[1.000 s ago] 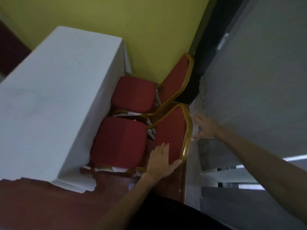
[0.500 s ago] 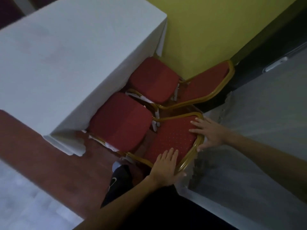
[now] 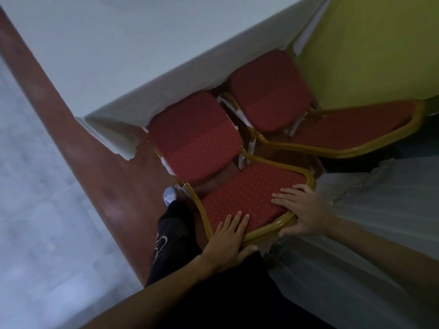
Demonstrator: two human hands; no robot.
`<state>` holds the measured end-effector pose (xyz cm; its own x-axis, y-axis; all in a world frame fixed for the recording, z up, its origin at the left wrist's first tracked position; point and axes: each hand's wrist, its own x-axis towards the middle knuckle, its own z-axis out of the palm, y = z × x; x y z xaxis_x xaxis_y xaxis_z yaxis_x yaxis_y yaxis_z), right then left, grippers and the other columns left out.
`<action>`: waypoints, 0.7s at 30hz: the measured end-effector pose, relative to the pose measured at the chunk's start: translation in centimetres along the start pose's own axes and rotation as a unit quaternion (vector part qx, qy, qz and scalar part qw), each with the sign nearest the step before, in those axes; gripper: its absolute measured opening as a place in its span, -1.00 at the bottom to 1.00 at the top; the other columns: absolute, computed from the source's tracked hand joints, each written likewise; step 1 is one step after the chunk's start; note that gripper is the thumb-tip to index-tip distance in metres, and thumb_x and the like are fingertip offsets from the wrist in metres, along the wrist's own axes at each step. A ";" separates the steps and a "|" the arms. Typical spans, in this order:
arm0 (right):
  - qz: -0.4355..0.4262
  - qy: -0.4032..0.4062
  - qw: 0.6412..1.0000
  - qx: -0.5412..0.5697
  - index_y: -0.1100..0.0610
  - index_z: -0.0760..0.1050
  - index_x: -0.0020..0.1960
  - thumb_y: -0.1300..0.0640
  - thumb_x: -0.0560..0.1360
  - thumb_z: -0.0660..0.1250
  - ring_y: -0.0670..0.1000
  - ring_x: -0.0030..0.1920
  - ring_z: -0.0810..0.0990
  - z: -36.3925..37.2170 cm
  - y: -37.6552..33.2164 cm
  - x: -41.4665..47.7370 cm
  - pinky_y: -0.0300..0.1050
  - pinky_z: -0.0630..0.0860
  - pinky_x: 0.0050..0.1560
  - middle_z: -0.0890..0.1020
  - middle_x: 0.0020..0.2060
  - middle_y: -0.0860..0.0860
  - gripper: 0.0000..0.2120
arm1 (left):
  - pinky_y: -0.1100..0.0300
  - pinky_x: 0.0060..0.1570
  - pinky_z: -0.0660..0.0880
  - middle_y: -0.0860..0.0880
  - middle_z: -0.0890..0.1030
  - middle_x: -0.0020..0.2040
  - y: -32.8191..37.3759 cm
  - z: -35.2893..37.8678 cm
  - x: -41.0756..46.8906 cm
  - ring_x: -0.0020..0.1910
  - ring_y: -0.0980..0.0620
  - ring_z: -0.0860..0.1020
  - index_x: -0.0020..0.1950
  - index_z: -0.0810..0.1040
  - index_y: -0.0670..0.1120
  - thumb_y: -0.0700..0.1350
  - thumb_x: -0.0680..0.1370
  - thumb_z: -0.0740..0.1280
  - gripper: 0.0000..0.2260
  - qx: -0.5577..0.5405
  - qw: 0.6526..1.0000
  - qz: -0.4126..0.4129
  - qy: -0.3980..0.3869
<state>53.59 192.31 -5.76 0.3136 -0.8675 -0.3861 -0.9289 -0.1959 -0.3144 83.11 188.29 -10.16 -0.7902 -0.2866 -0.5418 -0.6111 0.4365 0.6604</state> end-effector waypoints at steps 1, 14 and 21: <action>-0.012 -0.003 1.000 0.006 0.05 0.50 0.39 -0.62 0.33 0.19 0.03 0.40 0.43 0.0 0.4 -0.1 0.13 0.24 0.40 0.52 0.37 -0.04 -0.08 | -0.18 0.52 0.00 -0.06 -0.09 0.62 0.1 0.1 0.1 0.58 -0.16 -0.06 0.61 -0.20 0.02 0.46 0.54 -0.07 -0.20 -0.011 1.000 -0.007 0.006; -0.110 0.023 0.992 -0.052 0.11 0.53 0.35 -0.54 0.46 0.10 0.10 0.32 0.52 -0.2 3.4 0.7 0.12 0.27 0.36 0.57 0.31 0.04 -0.16 | -0.12 0.54 -0.09 0.02 -0.05 0.62 -0.1 0.3 0.4 0.59 -0.07 -0.07 0.61 -0.13 0.10 0.47 0.52 -0.02 -0.22 -0.025 0.997 -0.047 0.046; -0.091 0.058 0.993 -0.056 0.15 0.59 0.29 -0.56 0.43 0.13 0.14 0.24 0.60 -0.2 3.7 2.5 0.16 0.45 0.30 0.62 0.25 0.06 -0.14 | -0.13 0.53 -0.07 0.04 0.00 0.62 -0.9 -2.0 0.7 0.58 -0.04 -0.01 0.60 -0.11 0.13 0.46 0.52 0.01 -0.24 -0.010 0.995 -0.064 0.071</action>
<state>50.93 189.28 -7.71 0.4590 -0.8590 -0.2266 -0.8773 -0.3981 -0.2681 83.05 186.01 -10.09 -0.7035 -0.4572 -0.5441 -0.7069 0.3720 0.6015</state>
